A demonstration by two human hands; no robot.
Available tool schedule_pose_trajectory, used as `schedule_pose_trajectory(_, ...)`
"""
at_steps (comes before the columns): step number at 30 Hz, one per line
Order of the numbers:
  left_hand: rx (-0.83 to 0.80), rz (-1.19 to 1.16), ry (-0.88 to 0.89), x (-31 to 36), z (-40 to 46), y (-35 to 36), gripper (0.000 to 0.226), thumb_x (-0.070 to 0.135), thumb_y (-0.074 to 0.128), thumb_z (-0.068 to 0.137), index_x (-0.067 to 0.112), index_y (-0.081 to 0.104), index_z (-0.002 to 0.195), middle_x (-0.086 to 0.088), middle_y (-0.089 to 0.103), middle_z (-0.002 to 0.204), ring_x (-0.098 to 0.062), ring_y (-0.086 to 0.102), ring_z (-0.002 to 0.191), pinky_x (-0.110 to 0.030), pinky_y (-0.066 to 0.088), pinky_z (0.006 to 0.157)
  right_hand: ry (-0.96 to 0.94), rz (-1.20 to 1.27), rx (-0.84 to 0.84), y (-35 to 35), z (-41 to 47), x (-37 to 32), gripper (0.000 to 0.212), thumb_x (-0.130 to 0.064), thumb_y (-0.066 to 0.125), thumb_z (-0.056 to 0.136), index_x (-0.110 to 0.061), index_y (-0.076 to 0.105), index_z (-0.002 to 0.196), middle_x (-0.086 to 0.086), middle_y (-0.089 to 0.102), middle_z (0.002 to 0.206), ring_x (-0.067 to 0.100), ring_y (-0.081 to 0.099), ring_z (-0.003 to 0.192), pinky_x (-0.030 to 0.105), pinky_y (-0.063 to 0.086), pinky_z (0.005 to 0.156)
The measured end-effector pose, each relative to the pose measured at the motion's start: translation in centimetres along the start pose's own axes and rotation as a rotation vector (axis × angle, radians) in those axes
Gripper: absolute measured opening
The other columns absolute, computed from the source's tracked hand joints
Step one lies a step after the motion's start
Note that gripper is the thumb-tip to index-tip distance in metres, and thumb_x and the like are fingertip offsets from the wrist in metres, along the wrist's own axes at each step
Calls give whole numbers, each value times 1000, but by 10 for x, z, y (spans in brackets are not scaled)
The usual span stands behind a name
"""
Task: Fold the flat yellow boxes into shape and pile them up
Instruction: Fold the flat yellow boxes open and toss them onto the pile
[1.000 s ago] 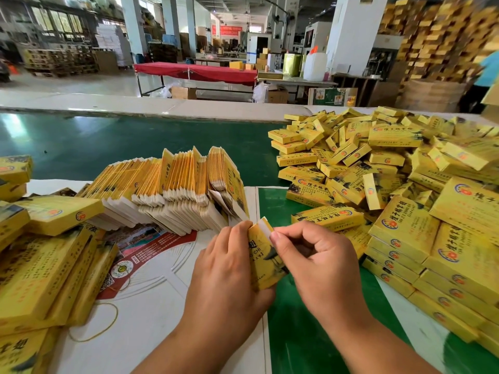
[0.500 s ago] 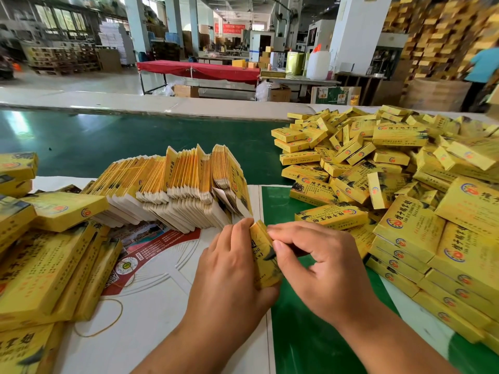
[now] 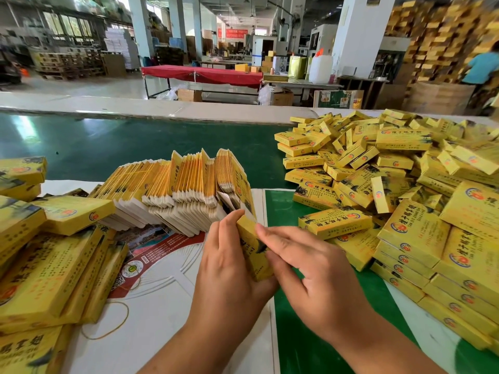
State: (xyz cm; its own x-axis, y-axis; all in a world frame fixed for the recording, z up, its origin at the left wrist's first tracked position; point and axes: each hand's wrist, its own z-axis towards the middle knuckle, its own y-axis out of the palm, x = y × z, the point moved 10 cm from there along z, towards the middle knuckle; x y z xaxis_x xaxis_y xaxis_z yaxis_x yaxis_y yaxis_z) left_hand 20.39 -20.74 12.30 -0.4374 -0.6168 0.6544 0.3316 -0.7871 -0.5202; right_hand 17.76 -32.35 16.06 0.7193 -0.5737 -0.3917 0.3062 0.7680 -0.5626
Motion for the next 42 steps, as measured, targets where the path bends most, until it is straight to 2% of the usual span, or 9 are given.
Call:
schedule_pose_trajectory(3, -33, -76, -10, 0, -2, 5, 81, 47, 72, 65, 29, 35, 135, 17, 45, 114, 9, 44, 107, 1, 34, 85, -1, -10, 40, -7, 0, 5, 34, -20, 56, 96, -9, 66, 127, 2, 70, 115, 10, 67, 100, 24, 55, 79)
schedule_pose_trajectory(8, -70, -193, -28, -1, -1, 6, 76, 46, 73, 70, 38, 35, 135, 17, 51, 119, -7, 53, 113, -34, 54, 89, 33, -34, 127, -25, -1, 19, 30, -21, 63, 93, -10, 69, 121, -1, 71, 109, 5, 65, 98, 21, 54, 80)
schedule_pose_trajectory(10, -70, -188, -33, -1, -1, 4, 71, 45, 71, 73, 43, 36, 134, 18, 52, 118, -8, 55, 110, -38, 55, 86, 41, 0, 94, -22, -1, 22, 29, -23, 60, 94, -12, 71, 119, -2, 70, 112, 4, 65, 101, 24, 56, 80)
schedule_pose_trajectory(16, 62, -159, 77, 8, 9, -18, 29, 35, 63, 86, 35, 65, 115, 25, 63, 104, 3, 60, 100, -11, 48, 81, 50, -8, 37, -19, 0, 26, 27, -21, 62, 94, -17, 72, 119, -6, 70, 114, 2, 65, 103, 25, 57, 78)
schedule_pose_trajectory(26, 81, -255, 27, -9, 16, -27, 12, 27, 65, 90, 33, 72, 97, 19, 71, 83, -3, 67, 82, -10, 51, 64, 84, -17, -84, -3, -1, 21, 33, -25, 54, 96, -23, 66, 128, -10, 67, 109, 3, 61, 98, 25, 53, 75)
schedule_pose_trajectory(32, 5, -434, -111, -33, 17, -10, 30, 48, 54, 81, 38, 60, 109, 11, 71, 92, -5, 68, 85, -27, 57, 65, 230, -14, 28, -32, 1, 27, 31, -18, 64, 92, -14, 69, 122, -3, 71, 99, 6, 63, 88, 29, 56, 73)
schedule_pose_trajectory(36, -36, -380, -47, -31, 19, -3, 22, 50, 52, 85, 36, 64, 96, 15, 71, 86, -2, 67, 79, -35, 57, 63, 361, -3, 129, -80, 7, 30, 31, -21, 65, 88, -18, 70, 118, -16, 70, 86, -4, 63, 76, 10, 49, 64)
schedule_pose_trajectory(39, -59, -339, -9, -38, 18, 2, 37, 67, 50, 86, 37, 66, 100, 14, 72, 87, -1, 67, 79, -28, 55, 62, 426, -34, 174, -132, 4, 33, 28, -31, 63, 84, -30, 72, 111, -14, 71, 74, 4, 63, 61, 20, 51, 52)
schedule_pose_trajectory(42, -78, -290, -76, -66, 22, 10, 57, 77, 44, 80, 35, 64, 113, 13, 72, 92, -6, 70, 81, -28, 56, 52, 539, -24, 308, -206, -14, 53, 23, -33, 67, 81, -41, 70, 102, -11, 75, 84, 8, 71, 72, 26, 59, 65)
